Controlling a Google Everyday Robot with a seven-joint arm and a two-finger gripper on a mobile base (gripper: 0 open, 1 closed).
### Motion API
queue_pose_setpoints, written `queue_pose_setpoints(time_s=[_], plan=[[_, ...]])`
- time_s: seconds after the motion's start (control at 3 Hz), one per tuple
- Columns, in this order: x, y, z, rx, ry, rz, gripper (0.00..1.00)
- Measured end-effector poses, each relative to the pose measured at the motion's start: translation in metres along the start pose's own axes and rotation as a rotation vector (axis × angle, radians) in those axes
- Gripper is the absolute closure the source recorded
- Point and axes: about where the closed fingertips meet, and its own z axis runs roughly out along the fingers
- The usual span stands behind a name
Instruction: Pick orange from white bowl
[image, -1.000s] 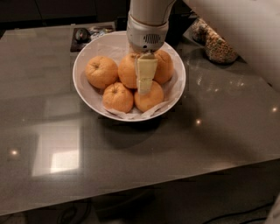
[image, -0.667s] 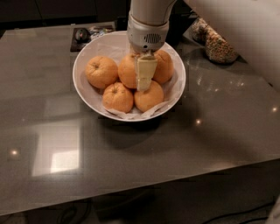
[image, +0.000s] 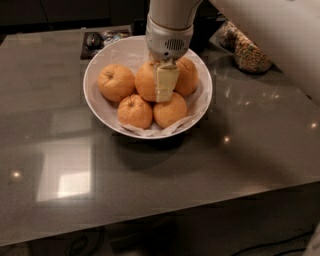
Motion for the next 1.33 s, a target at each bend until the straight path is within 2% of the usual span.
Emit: queue_pose_setpoints(time_s=[0.33, 0.67, 1.0, 1.33], plan=[[-0.008, 0.004, -0.023, 0.068, -0.026, -0.017, 1.00], [-0.019, 0.019, -0.053, 0.126, -0.062, -0.042, 1.00], [-0.027, 0.039, -0.073, 0.148, -0.098, -0.061, 1.00], [-0.035, 0.099, -0.104, 0.163, -0.153, -0.065, 1.00]])
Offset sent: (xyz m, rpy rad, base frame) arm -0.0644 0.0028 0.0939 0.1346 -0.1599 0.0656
